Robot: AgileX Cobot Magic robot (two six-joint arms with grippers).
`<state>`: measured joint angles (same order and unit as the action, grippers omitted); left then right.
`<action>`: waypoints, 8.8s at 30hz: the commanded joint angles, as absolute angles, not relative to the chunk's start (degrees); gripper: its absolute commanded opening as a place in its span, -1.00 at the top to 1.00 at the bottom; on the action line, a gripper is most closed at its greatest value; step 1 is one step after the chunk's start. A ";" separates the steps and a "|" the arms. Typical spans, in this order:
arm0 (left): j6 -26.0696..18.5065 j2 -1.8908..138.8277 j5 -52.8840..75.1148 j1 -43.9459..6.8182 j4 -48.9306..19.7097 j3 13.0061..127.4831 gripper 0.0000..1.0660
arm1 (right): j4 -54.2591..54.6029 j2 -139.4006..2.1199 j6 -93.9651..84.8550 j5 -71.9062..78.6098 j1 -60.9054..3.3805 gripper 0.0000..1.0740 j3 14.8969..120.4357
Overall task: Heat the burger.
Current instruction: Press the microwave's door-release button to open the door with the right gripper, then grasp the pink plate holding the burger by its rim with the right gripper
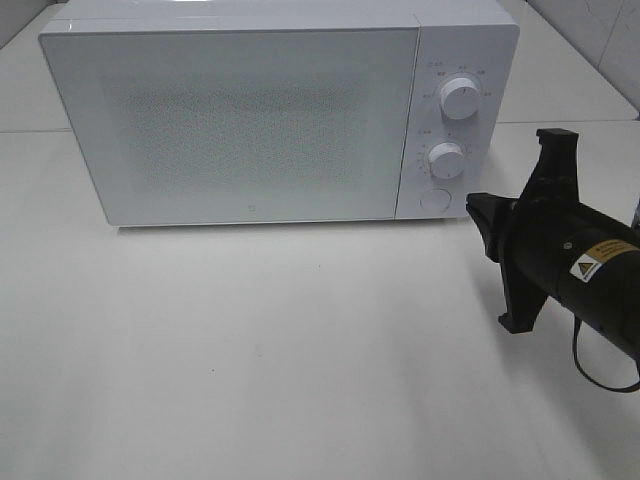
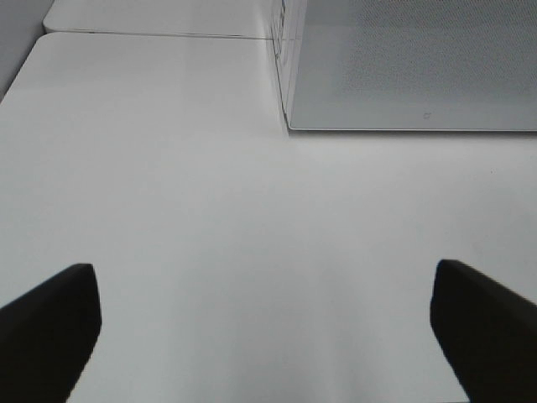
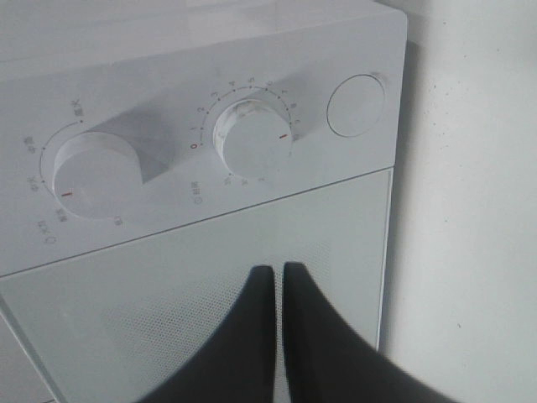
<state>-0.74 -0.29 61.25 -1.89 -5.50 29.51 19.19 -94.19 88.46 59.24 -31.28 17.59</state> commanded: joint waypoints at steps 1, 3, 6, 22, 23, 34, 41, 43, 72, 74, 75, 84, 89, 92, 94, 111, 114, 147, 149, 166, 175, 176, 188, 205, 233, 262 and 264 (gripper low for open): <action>-0.46 -1.03 61.13 -1.66 -5.44 29.45 -0.88 | 20.28 -94.02 88.64 57.93 -31.28 1.00 18.05; -0.46 -1.03 61.13 -1.66 -5.44 29.45 -0.88 | 21.31 -94.02 88.35 56.72 -31.28 1.00 18.05; -0.46 -1.03 61.13 -1.66 -5.44 29.45 -0.88 | 23.20 -94.31 87.78 55.23 -31.28 1.00 18.05; -0.46 -1.03 61.13 -1.66 -5.44 29.45 -0.88 | 20.45 -105.31 88.24 54.77 -28.99 1.00 24.47; -0.46 -1.03 61.13 -1.66 -5.44 29.45 -0.88 | 19.54 -105.88 88.24 54.77 -28.53 1.00 24.98; -0.46 -1.03 61.13 -1.66 -5.44 29.45 -0.88 | 14.90 -111.04 88.01 52.65 -23.78 1.00 31.68; -0.46 -1.03 61.13 -1.66 -5.44 29.45 -0.88 | 13.75 -114.65 88.01 50.82 -23.72 1.00 36.73; -0.46 -1.03 61.13 -1.66 -5.44 29.45 -0.88 | 13.06 -115.16 88.01 49.96 -22.98 1.00 37.87; -0.46 -1.03 61.13 -1.66 -5.44 29.45 -0.88 | 19.71 -119.06 79.01 57.87 -20.45 1.00 46.12; -0.46 -1.03 61.13 -1.66 -5.44 29.45 -0.88 | 21.31 -119.06 79.01 61.65 -20.45 1.00 46.29; -0.46 -1.03 61.13 -1.66 -5.44 29.45 -0.88 | 22.23 -119.06 78.84 64.17 -20.45 1.00 46.75; -0.46 -1.03 61.13 -1.66 -5.44 29.45 -0.88 | 26.87 -119.06 75.75 69.16 -20.45 1.00 51.05; -0.46 -1.03 61.13 -1.66 -5.44 29.45 -0.88 | 29.45 -119.06 72.08 71.16 -20.34 1.00 54.66; -0.46 -1.03 61.13 -1.66 -5.44 29.45 -0.88 | 27.62 -119.06 71.96 71.56 -19.14 1.00 56.04; -0.46 -1.03 61.13 -1.66 -5.44 29.45 -0.88 | 28.07 -119.06 71.96 72.31 -19.14 1.00 56.04; -0.46 -1.03 61.13 -1.66 -5.44 29.45 -0.88 | 28.53 -119.06 73.45 65.55 -21.49 1.00 50.94; -0.46 -1.03 61.13 -1.66 -5.44 29.45 -0.88 | 28.48 -119.06 75.17 61.31 -23.32 1.00 49.50; -0.46 -1.03 61.13 -1.66 -5.44 29.45 -0.88 | 23.15 -102.16 71.91 42.57 -28.19 0.99 34.43; -0.46 -1.03 61.13 -1.66 -5.44 29.45 -0.88 | 21.66 -100.15 69.50 38.79 -28.19 0.98 34.43; -0.46 -1.03 61.13 -1.66 -5.44 29.45 -0.88 | 17.93 -87.20 38.22 13.35 -28.19 0.97 34.78; -0.46 -1.03 61.13 -1.66 -5.44 29.45 -0.88 | 17.30 -86.86 15.47 -2.35 -28.19 0.94 41.14; -0.46 -1.03 61.13 -1.66 -5.44 29.45 -0.88 | 17.30 -86.86 15.47 -2.35 -28.19 0.94 41.14; -0.46 -1.03 61.13 -1.66 -5.44 29.45 -0.88 | 17.13 -86.86 -18.56 -18.05 -28.19 0.90 50.13; -0.46 -1.03 61.13 -1.66 -5.44 29.45 -0.88 | 11.17 -86.86 -70.30 -29.51 -28.19 0.84 56.26; -0.46 -1.03 61.13 -1.66 -5.44 29.45 -0.88 | -18.39 -86.86 -58.10 -33.06 -28.19 -0.85 56.49; -0.46 -1.03 61.13 -1.66 -5.44 29.45 -0.88 | -22.75 -102.50 -53.23 -28.93 -36.67 -0.69 71.68; -0.46 -1.03 61.13 -1.66 -5.44 29.45 -0.88 | -22.75 -103.19 -53.06 -28.76 -36.67 -0.69 72.36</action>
